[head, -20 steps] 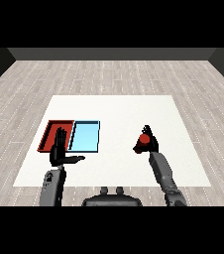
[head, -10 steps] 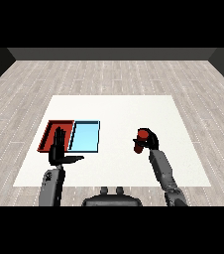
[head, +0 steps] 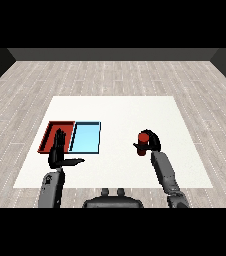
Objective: Pick the red can and put it in the red box
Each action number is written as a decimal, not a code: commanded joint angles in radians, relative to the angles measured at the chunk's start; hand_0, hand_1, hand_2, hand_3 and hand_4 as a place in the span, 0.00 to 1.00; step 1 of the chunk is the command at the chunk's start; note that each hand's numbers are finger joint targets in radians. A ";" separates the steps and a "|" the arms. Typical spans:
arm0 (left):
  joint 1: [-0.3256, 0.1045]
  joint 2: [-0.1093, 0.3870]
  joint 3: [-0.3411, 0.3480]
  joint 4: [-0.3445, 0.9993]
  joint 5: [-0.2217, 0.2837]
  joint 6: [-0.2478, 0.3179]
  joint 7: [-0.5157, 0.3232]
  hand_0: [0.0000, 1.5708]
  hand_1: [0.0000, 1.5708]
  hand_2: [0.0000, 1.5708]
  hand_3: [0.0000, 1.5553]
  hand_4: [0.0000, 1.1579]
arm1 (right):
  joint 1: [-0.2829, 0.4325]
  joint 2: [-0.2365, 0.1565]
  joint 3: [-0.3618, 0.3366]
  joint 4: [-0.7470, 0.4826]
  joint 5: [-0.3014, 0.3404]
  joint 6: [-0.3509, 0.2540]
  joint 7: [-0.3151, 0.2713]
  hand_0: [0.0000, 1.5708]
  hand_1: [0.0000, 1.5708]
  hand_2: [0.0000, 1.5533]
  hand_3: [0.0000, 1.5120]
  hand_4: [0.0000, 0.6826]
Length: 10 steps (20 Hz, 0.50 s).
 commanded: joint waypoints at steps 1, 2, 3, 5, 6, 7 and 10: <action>-0.023 0.002 -0.005 0.066 -0.005 -0.020 -0.021 0.00 0.00 0.00 0.00 0.00 | 0.041 -0.015 0.010 -0.095 0.002 0.012 0.011 0.93 0.93 0.94 0.94 0.97; -0.055 -0.018 -0.017 0.110 -0.028 0.006 -0.041 0.00 0.00 0.00 0.00 0.00 | 0.036 0.027 0.028 -0.139 0.007 -0.034 0.044 0.93 0.93 0.93 0.93 0.97; -0.036 -0.027 -0.054 -0.036 -0.025 0.023 0.080 0.00 0.00 0.00 0.00 0.00 | 0.079 0.024 0.022 -0.135 -0.005 -0.003 -0.002 0.93 0.93 0.93 0.93 0.96; -0.089 -0.021 -0.024 0.109 -0.026 0.009 -0.009 0.00 0.00 0.00 0.00 0.00 | 0.044 0.011 0.022 -0.154 0.016 -0.034 0.014 0.92 0.92 0.93 0.93 0.96; -0.001 -0.043 -0.074 0.036 -0.051 0.012 -0.003 0.00 0.00 0.00 0.00 0.00 | 0.033 0.015 0.022 -0.121 0.014 -0.010 -0.018 0.91 0.91 0.93 0.93 0.96; -0.057 0.018 -0.005 0.106 -0.037 -0.010 -0.020 0.00 0.00 0.00 0.00 0.00 | 0.065 0.002 0.029 -0.283 -0.013 -0.018 0.090 0.91 0.91 0.93 0.93 0.96; -0.080 -0.048 -0.093 0.062 -0.062 0.017 0.040 0.00 0.00 0.00 0.00 0.00 | 0.093 0.061 0.063 -0.341 -0.003 -0.052 0.093 0.92 0.92 0.93 0.93 0.95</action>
